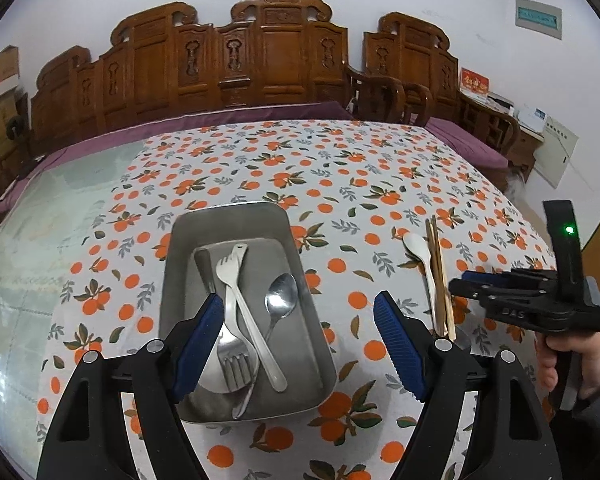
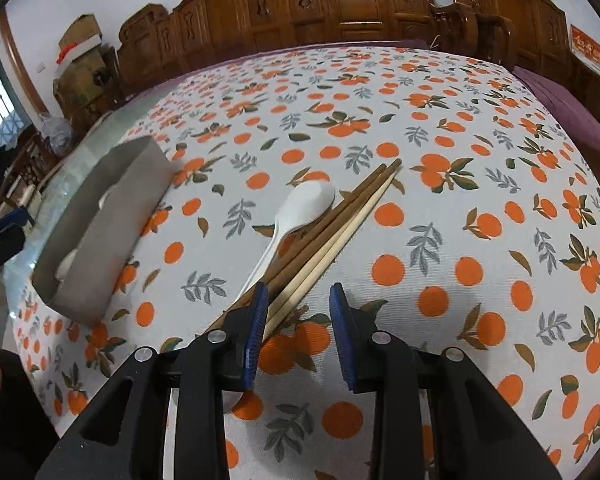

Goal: Organize utensils
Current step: 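Reach the right gripper to the wooden chopsticks beside the white spoon, then grasp one light chopstick with the right gripper while the left gripper grasps the white plastic spoon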

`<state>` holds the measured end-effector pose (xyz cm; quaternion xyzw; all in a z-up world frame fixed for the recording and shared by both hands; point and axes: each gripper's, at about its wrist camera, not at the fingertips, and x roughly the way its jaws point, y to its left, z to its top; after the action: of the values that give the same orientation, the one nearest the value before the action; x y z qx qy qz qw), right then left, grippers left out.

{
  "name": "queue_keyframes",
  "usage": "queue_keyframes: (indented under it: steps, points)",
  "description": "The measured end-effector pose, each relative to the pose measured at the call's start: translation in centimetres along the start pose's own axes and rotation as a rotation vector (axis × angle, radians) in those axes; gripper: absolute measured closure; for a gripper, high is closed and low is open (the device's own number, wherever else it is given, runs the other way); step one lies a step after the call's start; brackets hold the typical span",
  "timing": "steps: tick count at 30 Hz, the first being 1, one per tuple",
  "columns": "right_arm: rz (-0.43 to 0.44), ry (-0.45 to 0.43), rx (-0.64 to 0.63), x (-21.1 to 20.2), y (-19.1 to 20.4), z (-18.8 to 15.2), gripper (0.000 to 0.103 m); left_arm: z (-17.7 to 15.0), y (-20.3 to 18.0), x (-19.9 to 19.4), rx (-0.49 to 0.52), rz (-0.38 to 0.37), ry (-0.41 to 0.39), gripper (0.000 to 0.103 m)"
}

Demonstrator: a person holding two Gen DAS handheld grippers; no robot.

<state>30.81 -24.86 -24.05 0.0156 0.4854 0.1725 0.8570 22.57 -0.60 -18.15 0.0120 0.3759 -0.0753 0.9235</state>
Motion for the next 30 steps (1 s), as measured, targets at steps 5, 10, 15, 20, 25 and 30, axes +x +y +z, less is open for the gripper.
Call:
queue_keyframes:
  steps: [5,10,15,20,25,30]
  points:
    - [-0.045,0.019,0.012,0.6,-0.6,0.0,0.074,-0.1,-0.1,0.2,0.007,-0.001,0.003,0.029]
    - [-0.055,0.016,0.007,0.9,-0.4,0.3,0.074,-0.2,-0.6,0.2,0.022,0.000,0.001,0.029]
    - [-0.105,0.010,0.009,1.6,0.5,1.3,0.074,-0.4,-1.3,0.2,0.041,0.004,0.002,0.029]
    - [-0.177,0.016,-0.030,2.4,1.5,1.8,0.075,-0.5,-1.9,0.3,0.055,0.010,0.004,0.029]
    - [-0.203,0.023,-0.032,2.3,1.2,1.8,0.089,-0.6,-2.8,-0.1,0.083,0.015,-0.007,0.029]
    - [-0.194,0.033,-0.012,1.5,-0.5,1.4,0.094,-0.6,-4.1,-0.4,0.109,-0.012,-0.010,0.029]
